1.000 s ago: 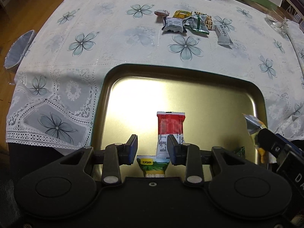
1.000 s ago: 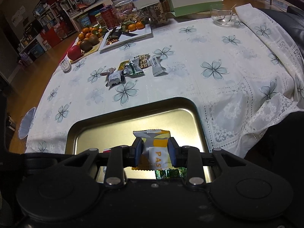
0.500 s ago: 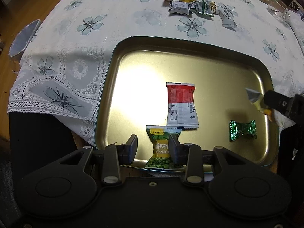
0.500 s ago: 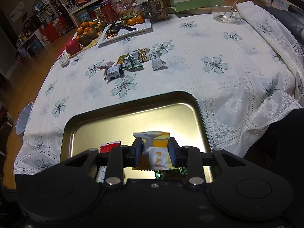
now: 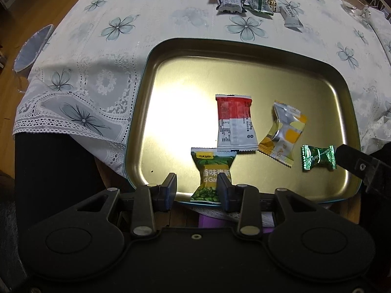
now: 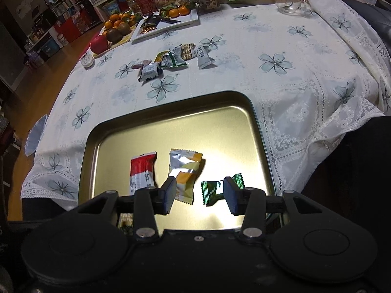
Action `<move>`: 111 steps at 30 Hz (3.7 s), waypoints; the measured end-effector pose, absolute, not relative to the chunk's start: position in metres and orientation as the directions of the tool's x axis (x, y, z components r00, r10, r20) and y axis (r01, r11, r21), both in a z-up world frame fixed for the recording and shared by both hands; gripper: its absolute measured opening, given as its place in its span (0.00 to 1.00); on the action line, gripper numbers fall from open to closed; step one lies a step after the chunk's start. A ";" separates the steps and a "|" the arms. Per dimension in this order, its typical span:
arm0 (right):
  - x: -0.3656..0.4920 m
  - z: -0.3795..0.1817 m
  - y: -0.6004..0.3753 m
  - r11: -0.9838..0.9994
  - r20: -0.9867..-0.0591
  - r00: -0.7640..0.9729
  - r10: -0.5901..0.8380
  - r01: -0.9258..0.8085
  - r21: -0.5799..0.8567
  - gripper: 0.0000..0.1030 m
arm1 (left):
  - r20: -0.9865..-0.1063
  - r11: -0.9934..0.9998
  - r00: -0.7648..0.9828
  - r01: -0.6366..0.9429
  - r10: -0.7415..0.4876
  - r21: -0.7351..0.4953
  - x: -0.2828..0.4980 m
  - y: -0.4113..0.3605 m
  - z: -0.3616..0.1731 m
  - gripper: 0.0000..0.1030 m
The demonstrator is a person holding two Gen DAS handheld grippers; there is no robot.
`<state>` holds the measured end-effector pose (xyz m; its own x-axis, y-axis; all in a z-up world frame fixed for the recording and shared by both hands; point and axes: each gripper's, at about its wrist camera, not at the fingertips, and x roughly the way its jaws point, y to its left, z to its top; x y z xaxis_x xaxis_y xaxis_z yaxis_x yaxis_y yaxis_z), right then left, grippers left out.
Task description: Organize snacks
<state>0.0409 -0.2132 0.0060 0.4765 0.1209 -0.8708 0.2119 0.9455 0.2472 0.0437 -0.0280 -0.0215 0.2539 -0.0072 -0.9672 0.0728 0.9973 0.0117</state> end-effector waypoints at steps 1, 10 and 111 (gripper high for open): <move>0.039 0.006 -0.212 0.947 -0.872 0.473 0.123 0.207 0.246 0.44 | -0.968 0.997 0.252 0.073 -0.007 0.012 0.043 -0.028 -0.022 0.45; 0.029 0.002 -0.204 0.952 -0.882 0.450 0.143 0.181 0.247 0.44 | -0.970 0.997 0.242 0.075 0.003 0.021 0.037 -0.026 -0.024 0.45; 0.346 -0.091 -0.264 0.991 -0.883 0.460 0.090 0.048 0.126 0.26 | -0.980 0.992 0.198 0.123 -0.031 -0.006 0.416 -0.083 -0.055 0.45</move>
<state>0.3461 -0.2639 -0.0906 0.4602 0.0901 -0.8832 0.0480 0.9909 0.1261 0.4157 -0.0830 -0.0553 0.1979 -0.0308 -0.9797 0.1232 0.9924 -0.0063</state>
